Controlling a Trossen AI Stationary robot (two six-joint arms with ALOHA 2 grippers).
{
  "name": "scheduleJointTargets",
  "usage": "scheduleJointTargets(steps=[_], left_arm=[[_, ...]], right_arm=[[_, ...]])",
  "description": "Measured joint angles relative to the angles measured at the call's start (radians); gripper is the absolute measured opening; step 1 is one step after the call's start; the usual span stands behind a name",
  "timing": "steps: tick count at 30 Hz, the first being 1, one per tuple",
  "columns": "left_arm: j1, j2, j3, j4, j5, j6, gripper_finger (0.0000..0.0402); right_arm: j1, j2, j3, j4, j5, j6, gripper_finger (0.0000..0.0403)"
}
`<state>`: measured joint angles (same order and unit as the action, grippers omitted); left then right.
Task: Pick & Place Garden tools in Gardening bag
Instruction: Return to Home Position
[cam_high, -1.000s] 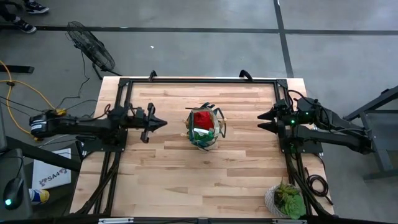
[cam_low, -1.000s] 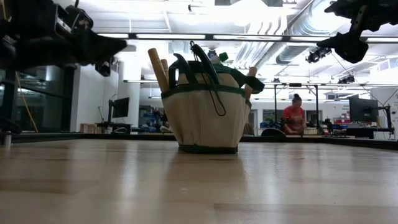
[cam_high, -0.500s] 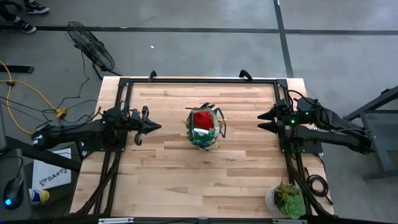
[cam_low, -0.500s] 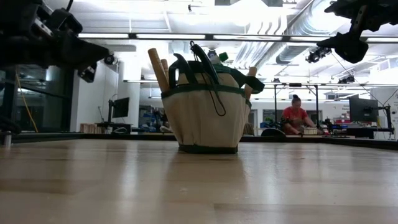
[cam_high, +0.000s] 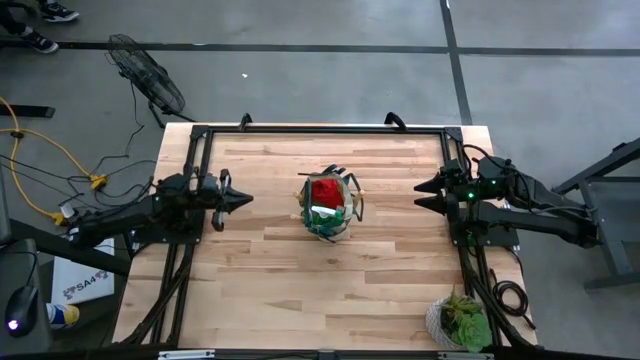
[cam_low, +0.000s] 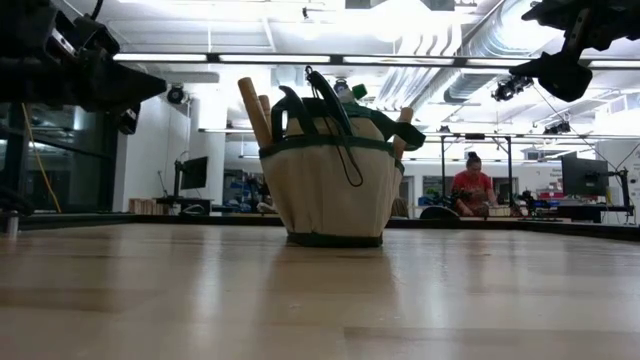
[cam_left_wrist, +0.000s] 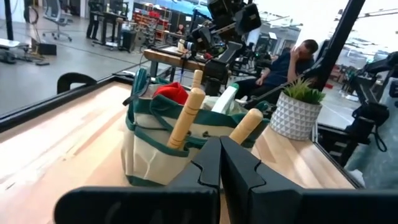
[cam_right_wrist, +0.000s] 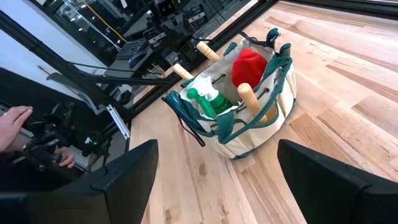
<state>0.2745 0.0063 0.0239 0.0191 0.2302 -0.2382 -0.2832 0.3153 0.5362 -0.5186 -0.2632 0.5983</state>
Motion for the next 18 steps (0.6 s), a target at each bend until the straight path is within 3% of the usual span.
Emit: scheduleJointTargets(steps=[18], left_arm=[[0.000, 0.000, 0.001, -0.011, -0.023, -0.010, 0.0000]], right_arm=[[0.000, 0.000, 0.000, 0.000, -0.001, 0.000, 0.0321]])
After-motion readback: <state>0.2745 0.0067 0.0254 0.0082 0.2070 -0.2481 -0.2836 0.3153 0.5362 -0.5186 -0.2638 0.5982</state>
